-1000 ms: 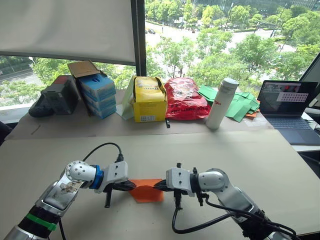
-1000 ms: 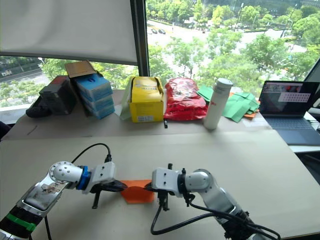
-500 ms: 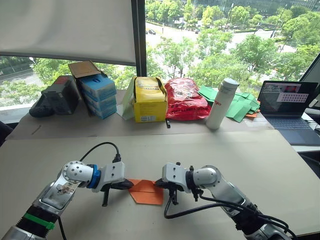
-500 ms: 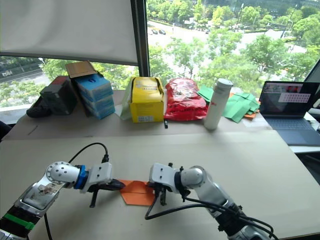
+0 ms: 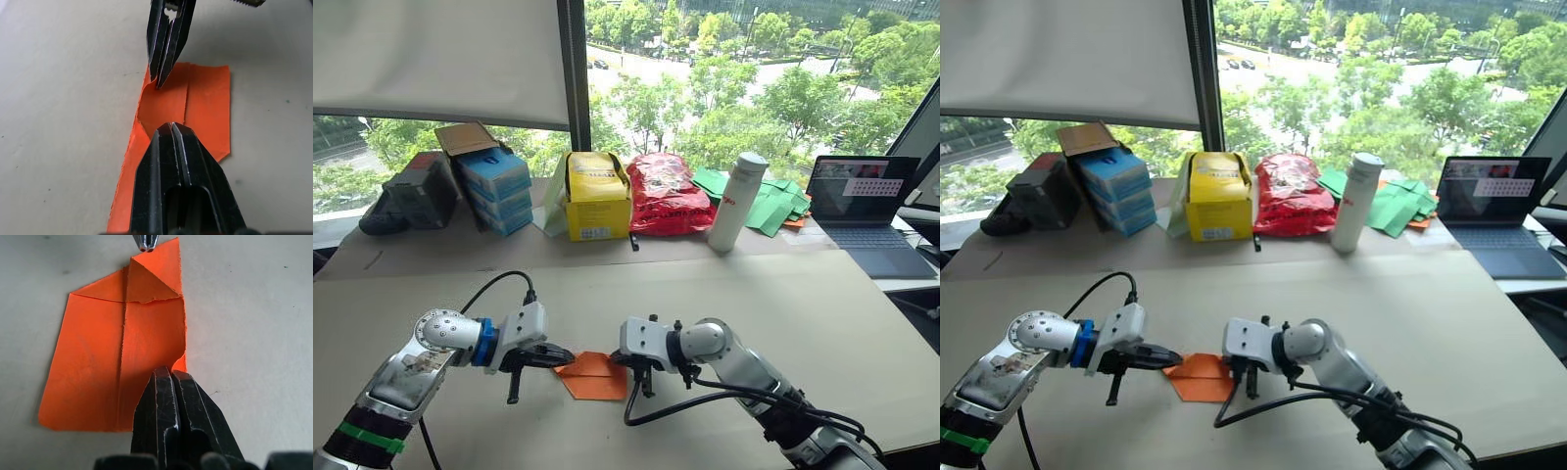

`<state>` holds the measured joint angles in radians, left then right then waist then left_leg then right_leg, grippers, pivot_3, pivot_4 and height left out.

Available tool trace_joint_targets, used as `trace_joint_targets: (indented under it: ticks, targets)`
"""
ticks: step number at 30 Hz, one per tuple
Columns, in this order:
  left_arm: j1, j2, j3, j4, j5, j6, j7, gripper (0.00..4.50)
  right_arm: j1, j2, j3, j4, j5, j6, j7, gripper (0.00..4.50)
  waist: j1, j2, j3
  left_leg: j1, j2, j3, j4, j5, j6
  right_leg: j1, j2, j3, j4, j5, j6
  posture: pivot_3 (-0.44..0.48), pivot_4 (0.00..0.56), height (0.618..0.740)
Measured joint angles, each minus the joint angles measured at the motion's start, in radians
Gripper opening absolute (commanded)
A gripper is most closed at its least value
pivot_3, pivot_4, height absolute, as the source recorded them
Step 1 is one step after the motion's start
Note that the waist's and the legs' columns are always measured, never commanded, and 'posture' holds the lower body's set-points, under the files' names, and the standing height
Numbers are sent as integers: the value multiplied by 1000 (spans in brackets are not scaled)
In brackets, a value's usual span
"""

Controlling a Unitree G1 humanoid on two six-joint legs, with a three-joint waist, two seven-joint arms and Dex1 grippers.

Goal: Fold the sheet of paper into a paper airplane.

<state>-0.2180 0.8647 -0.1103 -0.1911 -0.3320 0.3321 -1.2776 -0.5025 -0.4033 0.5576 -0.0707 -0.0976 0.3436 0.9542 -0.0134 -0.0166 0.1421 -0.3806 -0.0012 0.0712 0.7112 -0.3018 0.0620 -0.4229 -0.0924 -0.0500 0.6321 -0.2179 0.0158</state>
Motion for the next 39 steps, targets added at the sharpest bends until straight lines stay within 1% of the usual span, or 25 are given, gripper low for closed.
trace_joint_targets:
  ticks: [3, 5, 7, 10, 16, 17, 22, 26, 30, 33, 39]
  targets:
    - [17, 0, -1, 11, 1, -6, 1, 0, -2, 0, 1, 0, 0, 6, 0, 48, 0, 0, 0, 1, 0, 0, 0, 0, 0, 1, 0, 0, 0, 0, 0, 0, 150, 740]
    - [18, -4, -11, 48, 37, -53, 11, 0, -4, 2, 2, 0, 0, 15, 0, 48, 1, 0, 0, 2, 0, 0, 0, 0, 0, 1, 0, 0, 0, 0, 0, 0, 150, 740]
    - [18, -23, -33, 125, 94, -120, 31, 0, -4, 4, 2, -3, 0, 21, 0, 48, 0, 1, 0, 2, 0, 0, -1, 0, 0, 1, 0, 0, 0, 0, 0, 0, 150, 740]
    - [3, -67, -47, 187, 113, -183, 44, 0, -4, 3, 2, -9, -1, 35, 1, 48, 1, 0, -1, 2, 0, 0, -1, 0, 0, 2, -1, 0, 0, 0, -1, 0, 150, 740]
    - [-31, -88, -67, 216, 144, -221, 47, 0, -5, 4, 4, -20, -2, 58, -3, 48, 1, 0, -2, 2, 0, 0, -1, -1, 1, 1, -2, 0, 0, 0, -1, 0, 150, 740]
    - [-34, -89, -69, 216, 147, -221, 47, 0, -6, 4, 4, -21, -3, 60, -4, 637, 1, 0, -2, 2, 0, 0, -1, -1, 1, 2, -2, 0, 0, 0, -1, 0, 150, 740]
    - [-38, -88, -80, 198, 159, -208, 49, 0, -15, 30, -25, -21, 0, 107, -29, 2308, 1, 0, -2, 2, 0, 0, -1, -1, 1, 1, -3, 0, 0, 0, -1, 0, 150, 740]
    - [-40, -80, -85, 165, 173, -186, 52, 0, -8, 74, -73, -38, 56, 167, -43, 3654, 1, 1, -2, -2, 0, 0, -1, -1, 1, -1, -4, 0, 0, 0, -1, 0, 150, 740]
    - [-41, -81, -87, 151, 173, -168, 53, 0, -5, 71, -103, -122, 91, 122, -42, 3654, 2, 1, -1, -3, 0, -1, -1, 0, 0, -2, -4, -1, -1, 0, 0, 0, 150, 740]
    - [-44, -81, -89, 144, 173, -152, 53, 0, -2, 73, -102, -141, 91, 74, -52, 2743, 2, 1, -1, -3, -1, 0, -1, 0, 0, -2, -3, -1, -2, 0, 0, 0, 150, 740]
    - [-44, -81, -90, 131, 175, -139, 53, 0, 13, 50, -37, -146, 78, 71, -32, 616, 2, 1, -1, -4, -1, 0, -1, 0, 0, -2, -3, -2, -2, 0, 0, 0, 150, 740]
